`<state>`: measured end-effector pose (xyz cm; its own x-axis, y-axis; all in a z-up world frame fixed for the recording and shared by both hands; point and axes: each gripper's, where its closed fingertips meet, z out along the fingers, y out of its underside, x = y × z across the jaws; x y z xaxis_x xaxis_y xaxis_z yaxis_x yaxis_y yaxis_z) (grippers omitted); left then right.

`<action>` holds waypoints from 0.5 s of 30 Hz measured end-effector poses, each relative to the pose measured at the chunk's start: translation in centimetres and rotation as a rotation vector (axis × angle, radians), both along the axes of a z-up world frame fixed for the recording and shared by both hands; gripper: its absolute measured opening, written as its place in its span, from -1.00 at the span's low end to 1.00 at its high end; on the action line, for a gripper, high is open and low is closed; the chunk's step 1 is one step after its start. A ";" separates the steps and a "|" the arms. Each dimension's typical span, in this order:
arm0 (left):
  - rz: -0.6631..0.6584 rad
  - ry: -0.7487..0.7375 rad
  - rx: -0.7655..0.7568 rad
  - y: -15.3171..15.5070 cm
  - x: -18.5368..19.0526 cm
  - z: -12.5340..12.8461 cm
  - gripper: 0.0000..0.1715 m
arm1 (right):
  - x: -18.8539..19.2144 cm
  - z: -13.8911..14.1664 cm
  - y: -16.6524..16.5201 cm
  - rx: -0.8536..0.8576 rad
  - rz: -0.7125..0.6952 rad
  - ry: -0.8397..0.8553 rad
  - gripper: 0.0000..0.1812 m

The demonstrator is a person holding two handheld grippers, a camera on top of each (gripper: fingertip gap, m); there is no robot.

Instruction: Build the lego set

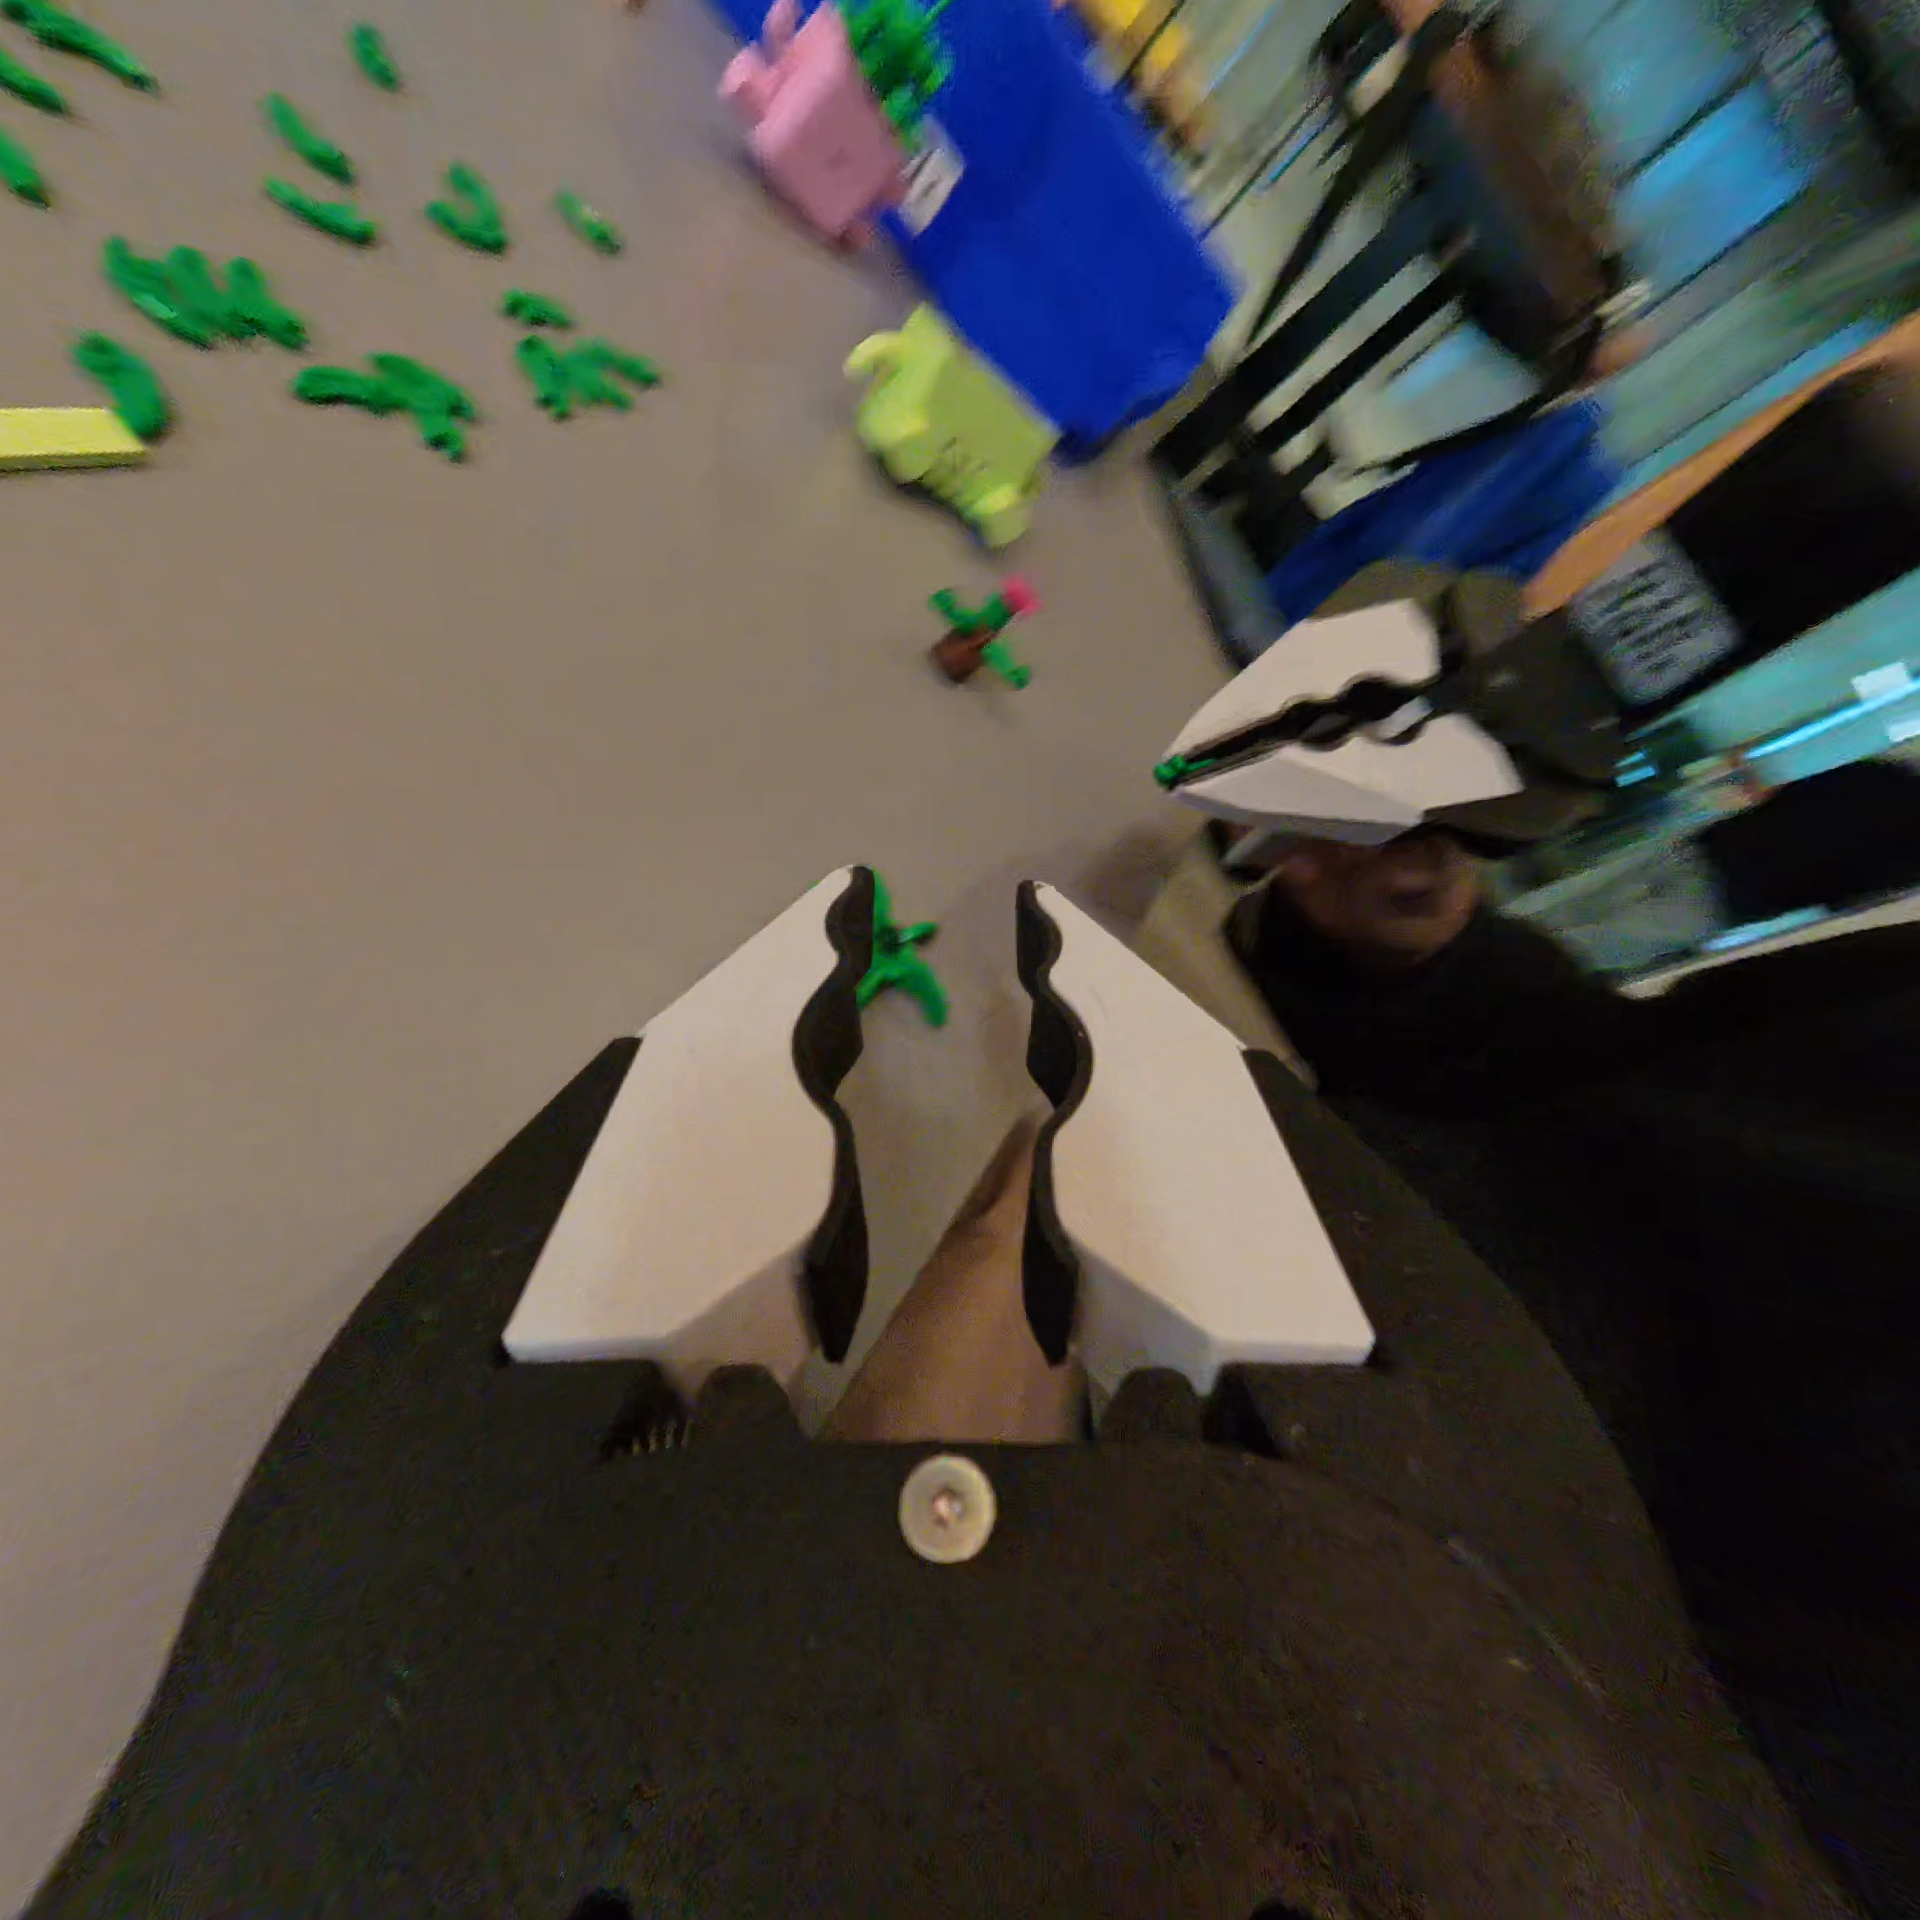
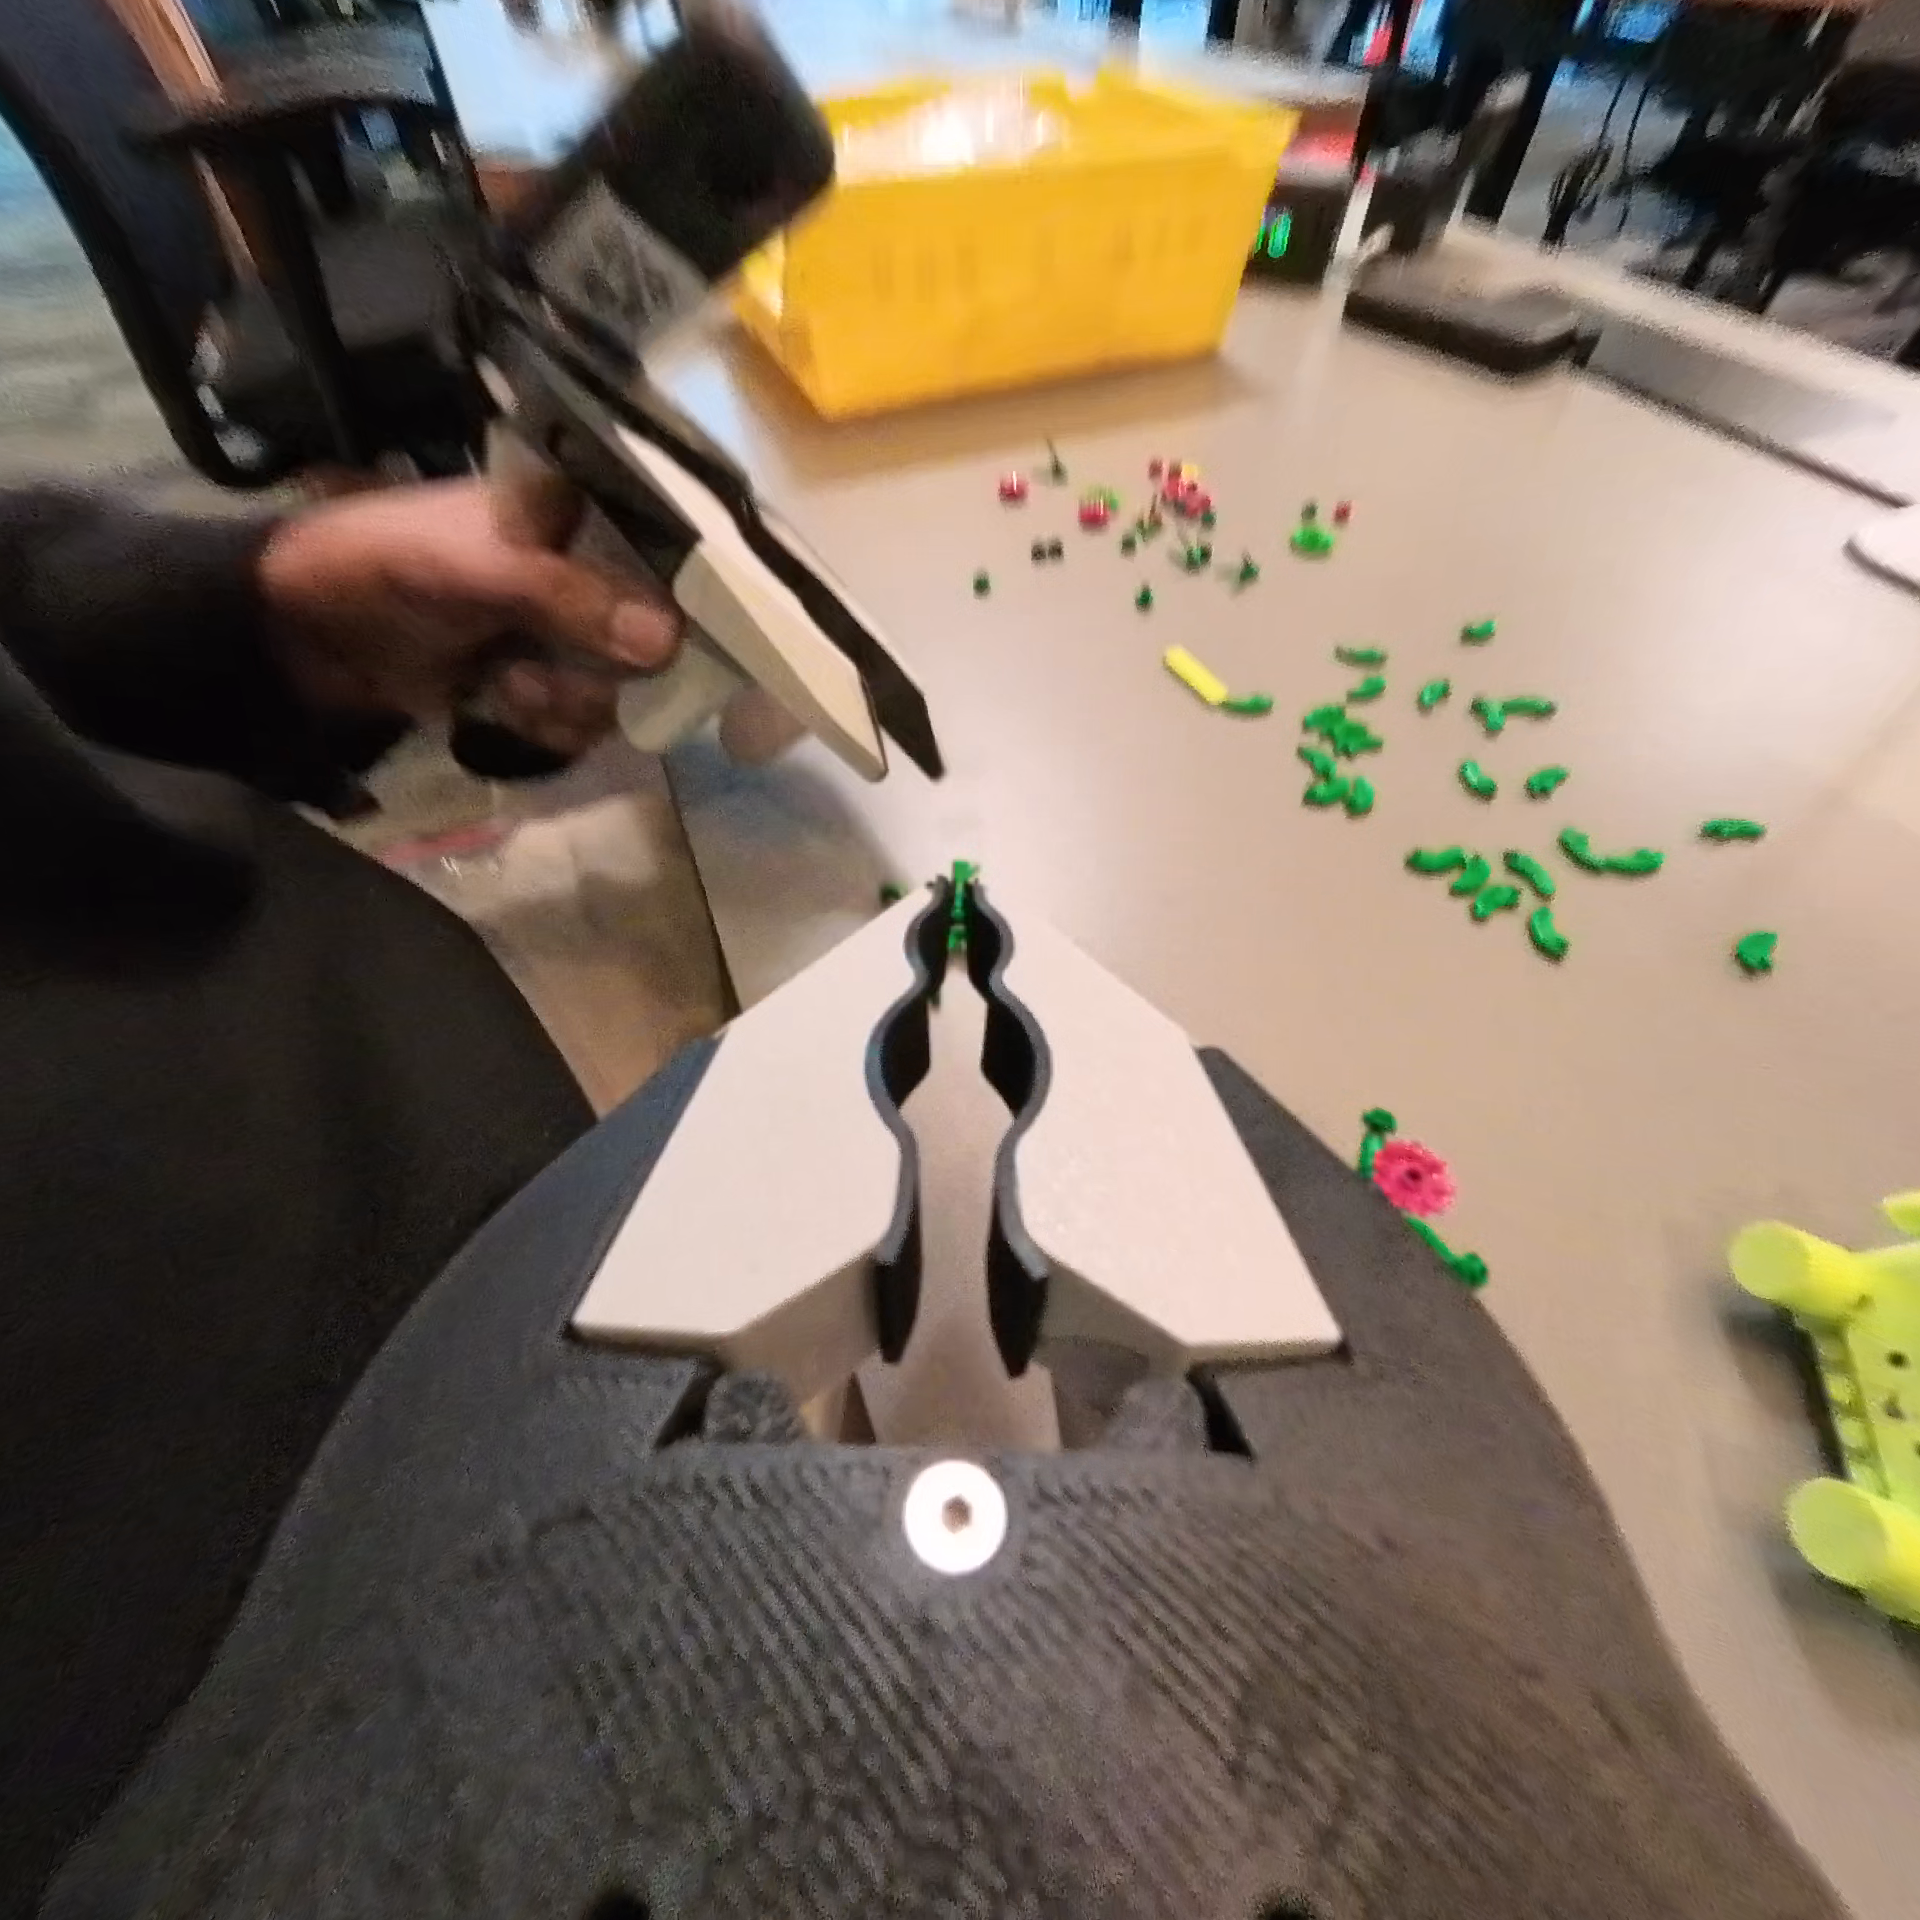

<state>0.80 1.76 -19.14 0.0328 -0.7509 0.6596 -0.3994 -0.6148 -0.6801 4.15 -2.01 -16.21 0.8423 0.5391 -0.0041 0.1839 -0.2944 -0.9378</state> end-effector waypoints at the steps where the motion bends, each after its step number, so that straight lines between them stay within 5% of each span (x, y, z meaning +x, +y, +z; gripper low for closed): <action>1: 0.005 0.051 0.037 0.1 0.0 -0.8 -0.70 | 0.1 -1.0 0.1 -0.033 0.002 -0.044 -0.99; 5: -0.021 0.143 -0.015 -0.6 0.4 -2.9 -0.70 | -0.1 -4.2 0.8 -0.121 0.035 -0.241 -0.99; 7: -0.051 0.169 -0.019 -1.2 0.5 -3.4 -0.88 | -0.4 -5.2 1.2 -0.146 0.057 -0.309 -0.98; 15: -0.072 0.210 -0.018 -1.5 1.4 -3.7 -0.89 | -1.3 -6.7 1.9 -0.196 0.083 -0.320 -0.98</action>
<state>2.22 0.29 -22.84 0.1179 -0.7443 0.6574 -0.5746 -0.5911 -0.5661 2.83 -0.10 -22.93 0.7711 0.6206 0.1421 0.4889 -0.4342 -0.7566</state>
